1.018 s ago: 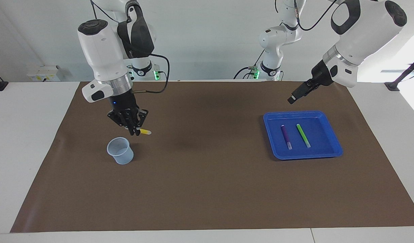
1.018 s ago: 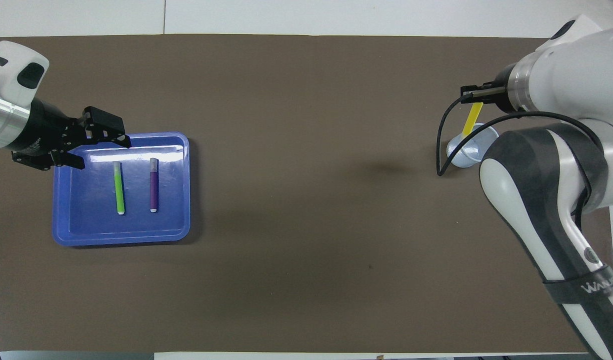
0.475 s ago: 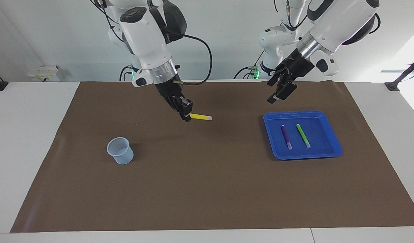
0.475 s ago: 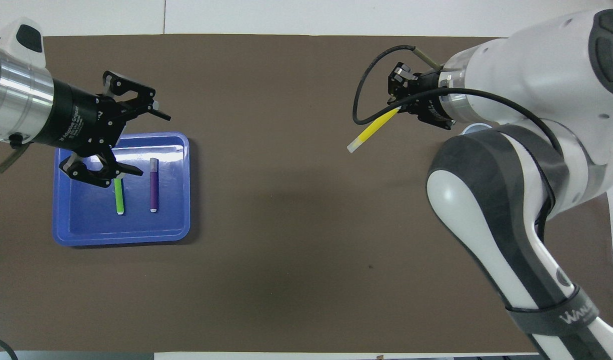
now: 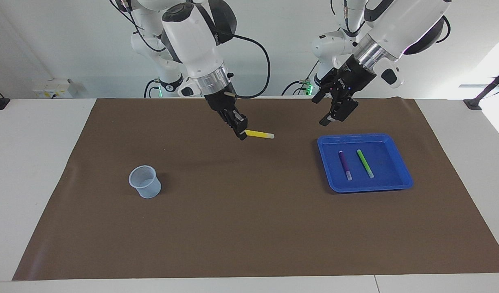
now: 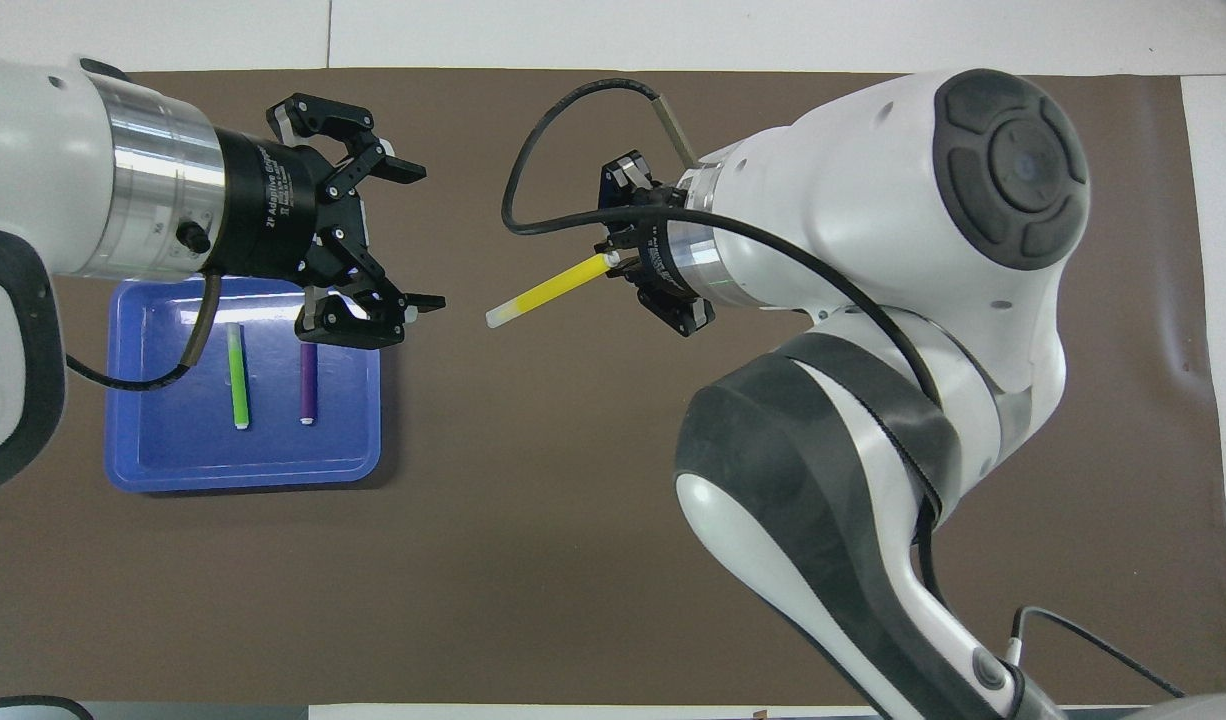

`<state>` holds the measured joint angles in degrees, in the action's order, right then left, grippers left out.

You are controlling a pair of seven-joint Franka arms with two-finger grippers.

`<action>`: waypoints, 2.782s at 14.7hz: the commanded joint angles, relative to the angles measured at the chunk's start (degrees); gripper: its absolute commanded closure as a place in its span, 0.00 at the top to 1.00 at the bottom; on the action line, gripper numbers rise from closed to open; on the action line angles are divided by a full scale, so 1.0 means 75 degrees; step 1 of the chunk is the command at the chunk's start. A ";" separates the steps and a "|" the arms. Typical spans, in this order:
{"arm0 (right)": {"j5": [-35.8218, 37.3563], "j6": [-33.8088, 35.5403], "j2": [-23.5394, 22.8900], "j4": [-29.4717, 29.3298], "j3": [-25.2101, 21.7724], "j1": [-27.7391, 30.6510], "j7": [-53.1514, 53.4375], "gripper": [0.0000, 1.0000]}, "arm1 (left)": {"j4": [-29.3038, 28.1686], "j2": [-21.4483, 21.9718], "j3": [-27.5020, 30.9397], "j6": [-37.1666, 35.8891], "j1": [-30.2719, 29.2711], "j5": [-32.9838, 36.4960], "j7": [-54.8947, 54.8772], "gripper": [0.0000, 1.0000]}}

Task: Right arm passes pens to left for tray arrangement
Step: 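Grasp the yellow pen with the left gripper and release the right gripper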

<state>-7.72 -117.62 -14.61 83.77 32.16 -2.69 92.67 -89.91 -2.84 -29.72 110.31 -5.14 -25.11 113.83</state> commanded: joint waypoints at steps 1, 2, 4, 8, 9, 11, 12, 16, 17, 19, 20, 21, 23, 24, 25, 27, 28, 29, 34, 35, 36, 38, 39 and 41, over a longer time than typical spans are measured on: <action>-0.0072 0.0038 -0.0231 -0.0271 0.0306 0.0078 0.0568 0.00 | -0.1274 0.0752 0.0060 0.0911 0.0274 -0.0144 0.0245 1.00; -0.0061 0.0038 -0.0231 -0.0271 0.0434 0.0066 0.0639 0.00 | -0.1440 0.0811 0.0049 0.1029 0.0286 -0.0132 0.0245 1.00; -0.0014 0.0027 -0.0231 -0.0271 0.0529 0.0043 0.0756 0.00 | -0.1523 0.0789 0.0049 0.1077 0.0310 -0.0132 0.0222 1.00; -0.0002 0.0003 -0.0231 -0.0259 0.0552 0.0043 0.0757 0.00 | -0.1886 0.0835 0.0060 0.1042 0.0310 -0.0120 0.0081 1.00; -0.0002 -0.0020 -0.0231 -0.0271 0.0552 0.0043 0.0757 0.00 | -0.2003 0.0940 0.0060 0.1030 0.0310 -0.0120 0.0069 1.00; 0.0010 -0.0044 -0.0231 -0.0259 0.0552 0.0043 0.0745 0.00 | -0.2121 0.0988 0.0060 0.1054 0.0310 -0.0120 0.0046 1.00; 0.0010 -0.0044 -0.0231 -0.0259 0.0552 0.0043 0.0745 0.00 | -0.2133 0.0999 0.0060 0.1019 0.0298 -0.0120 0.0057 0.98; 0.0021 -0.0079 -0.0243 -0.0259 0.0552 0.0043 0.0745 0.00 | -0.2075 0.0988 0.0060 0.0925 0.0298 -0.0120 0.0127 0.83; 0.0021 -0.0090 -0.0231 -0.0259 0.0552 0.0043 0.0745 0.00 | -0.2074 0.1011 0.0060 0.0913 0.0298 -0.0120 0.0163 0.79; 0.0033 -0.0102 -0.0231 -0.0259 0.0552 0.0043 0.0733 0.00 | -0.2086 0.1070 0.0060 0.0902 0.0310 -0.0120 0.0186 0.72; 0.0033 -0.0102 -0.0231 -0.0259 0.0552 0.0043 0.0733 0.00 | -0.2075 0.1093 0.0060 0.0855 0.0298 -0.0120 0.0186 0.69; 0.0033 -0.0102 -0.0231 -0.0259 0.0552 0.0043 0.0733 0.00 | -0.2086 0.1093 0.0060 0.0831 0.0298 -0.0120 0.0198 0.65; 0.0033 -0.0102 -0.0231 -0.0259 0.0552 0.0043 0.0710 0.00 | -0.2086 0.1140 0.0060 0.0808 0.0298 -0.0120 0.0210 0.58; 0.0033 -0.0102 -0.0231 -0.0259 0.0552 0.0043 0.0710 0.00 | -0.2086 0.1140 0.0060 0.0808 0.0298 -0.0120 0.0210 0.55; 0.0033 -0.0102 -0.0231 -0.0259 0.0552 0.0043 0.0710 0.00 | -0.2086 0.1140 0.0060 0.0808 0.0298 -0.0120 0.0221 0.53; 0.0033 -0.0102 -0.0231 -0.0259 0.0540 0.0043 0.0698 0.00 | -0.2098 0.1140 0.0060 0.0796 0.0298 -0.0120 0.0245 0.39; 0.0033 -0.0102 -0.0231 -0.0259 0.0552 0.0043 0.0687 0.00 | -0.2109 0.1140 0.0072 0.0796 0.0298 -0.0120 0.0245 0.26; 0.0033 -0.0102 -0.0231 -0.0259 0.0540 0.0043 0.0686 0.00 | -0.2110 0.1140 0.0060 0.0808 0.0298 -0.0120 0.0175 0.03; 0.0045 -0.0102 -0.0231 -0.0259 0.0540 0.0043 0.0675 0.00 | -0.2098 0.1140 0.0072 0.0866 0.0286 -0.0120 0.0315 0.00; 0.0045 -0.0091 -0.0231 -0.0259 0.0540 0.0043 0.0675 0.00 | -0.2098 0.1140 0.0072 0.0866 0.0286 -0.0120 0.0327 0.00; 0.0033 -0.0091 -0.0231 -0.0259 0.0540 0.0043 0.0663 0.00 | -0.2086 0.1140 0.0072 0.0866 0.0275 -0.0120 0.0327 0.00; 0.0033 -0.0090 -0.0231 -0.0259 0.0517 0.0054 0.0651 0.72 | -0.2086 0.1140 0.0072 0.0866 0.0263 -0.0120 0.0327 0.00; 0.0126 -0.0079 -0.0208 -0.0259 0.0494 0.0055 0.0628 1.00 | -0.2086 0.1140 0.0072 0.0855 0.0251 -0.0120 0.0315 0.00; 0.0407 0.0060 -0.0138 -0.0259 0.0412 0.0101 0.0104 1.00 | -0.2086 0.1140 0.0072 0.0855 0.0251 -0.0120 0.0246 0.00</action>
<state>-6.54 -117.92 -15.53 82.57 35.31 -2.60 96.70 -103.91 3.71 -29.44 117.17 -2.82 -25.17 116.01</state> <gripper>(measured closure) 0.564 0.819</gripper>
